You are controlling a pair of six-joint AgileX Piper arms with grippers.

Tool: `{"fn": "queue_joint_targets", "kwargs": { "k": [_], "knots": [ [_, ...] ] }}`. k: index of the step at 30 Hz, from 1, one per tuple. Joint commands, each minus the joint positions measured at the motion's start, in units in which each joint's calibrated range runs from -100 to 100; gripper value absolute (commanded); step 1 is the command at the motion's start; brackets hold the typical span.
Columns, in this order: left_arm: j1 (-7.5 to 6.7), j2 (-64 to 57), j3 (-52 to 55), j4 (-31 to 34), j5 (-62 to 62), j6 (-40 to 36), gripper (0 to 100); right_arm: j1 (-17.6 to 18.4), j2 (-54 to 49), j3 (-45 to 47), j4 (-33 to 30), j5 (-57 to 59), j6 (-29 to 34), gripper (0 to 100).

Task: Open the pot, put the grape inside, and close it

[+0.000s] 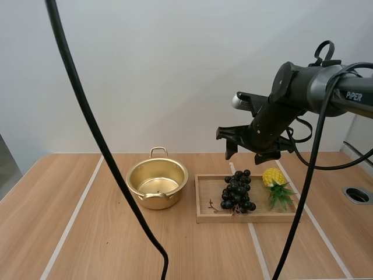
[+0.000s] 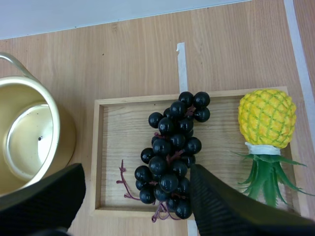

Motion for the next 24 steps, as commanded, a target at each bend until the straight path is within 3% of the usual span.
{"fn": "queue_joint_targets", "kwargs": {
  "k": [1, 10, 18, 24],
  "knots": [
    [0.02, 0.0, -0.3, 0.3, -2.4, -0.4, 0, -0.3, -0.3, -0.4, 0.5, -0.8, 0.3, 100],
    [0.02, 0.0, -0.3, 0.3, -2.4, -0.4, 0, -0.3, -0.3, -0.4, -0.3, -0.6, 0.7, 100],
    [0.02, 0.0, -0.3, 0.3, -2.4, -0.4, 0, -0.3, -0.3, -0.4, 1.0, -0.2, 7.6, 100],
    [0.02, 0.0, -0.3, 0.3, -2.4, -0.4, 0, -0.3, 0.1, -0.4, -8.4, -4.2, 19.2, 100]
  ]
}}
